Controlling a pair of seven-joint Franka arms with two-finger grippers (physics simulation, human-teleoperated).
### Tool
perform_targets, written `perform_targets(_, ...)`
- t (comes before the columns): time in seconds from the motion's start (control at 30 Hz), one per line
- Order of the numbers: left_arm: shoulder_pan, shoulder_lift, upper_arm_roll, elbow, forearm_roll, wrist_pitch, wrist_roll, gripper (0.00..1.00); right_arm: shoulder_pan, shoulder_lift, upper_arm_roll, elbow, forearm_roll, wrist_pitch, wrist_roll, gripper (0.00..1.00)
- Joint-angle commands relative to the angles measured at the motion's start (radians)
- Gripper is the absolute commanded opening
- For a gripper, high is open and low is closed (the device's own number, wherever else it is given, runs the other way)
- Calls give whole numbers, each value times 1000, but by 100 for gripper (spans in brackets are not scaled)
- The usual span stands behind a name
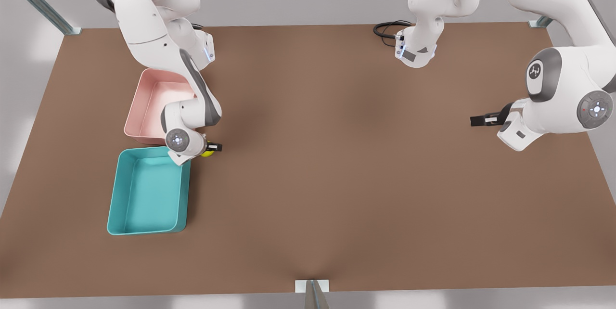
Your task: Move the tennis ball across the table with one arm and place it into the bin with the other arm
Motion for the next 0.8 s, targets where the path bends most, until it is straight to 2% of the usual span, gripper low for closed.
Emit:
perform_targets(0.0,0,0,0,0,0,1,-33,100,0,4,0,0,1,17,10,100)
perform_targets(0.5,2,6,2,0,0,1,-33,100,2,53,0,4,0,37,10,99)
perform_targets(0.57,3,8,0,0,0,1,-33,100,0,54,0,5,-5,37,10,69)
perform_targets(0.77,2,8,0,0,0,2,-33,100,2,54,0,25,-6,28,9,68)
